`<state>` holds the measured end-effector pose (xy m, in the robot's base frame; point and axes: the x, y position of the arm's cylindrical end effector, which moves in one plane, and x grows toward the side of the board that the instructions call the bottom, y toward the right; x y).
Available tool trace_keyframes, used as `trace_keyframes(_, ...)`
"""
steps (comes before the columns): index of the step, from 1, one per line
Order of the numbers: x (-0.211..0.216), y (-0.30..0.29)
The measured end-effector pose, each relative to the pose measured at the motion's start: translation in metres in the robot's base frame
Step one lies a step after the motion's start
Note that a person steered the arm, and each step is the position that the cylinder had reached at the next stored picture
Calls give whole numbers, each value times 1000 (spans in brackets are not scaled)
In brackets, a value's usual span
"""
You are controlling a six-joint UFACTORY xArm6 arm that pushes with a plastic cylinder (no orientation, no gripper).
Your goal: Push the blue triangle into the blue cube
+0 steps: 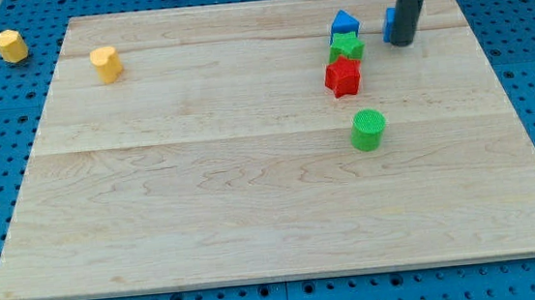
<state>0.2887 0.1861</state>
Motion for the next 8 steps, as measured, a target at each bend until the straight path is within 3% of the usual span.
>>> trace_keyframes(1,-15,-11)
trace_keyframes(3,11,-71)
trace_keyframes(4,5,-107)
trace_keyframes(5,-12,-102)
trace_keyframes(7,-24,-175)
trace_keyframes(8,-52,-137)
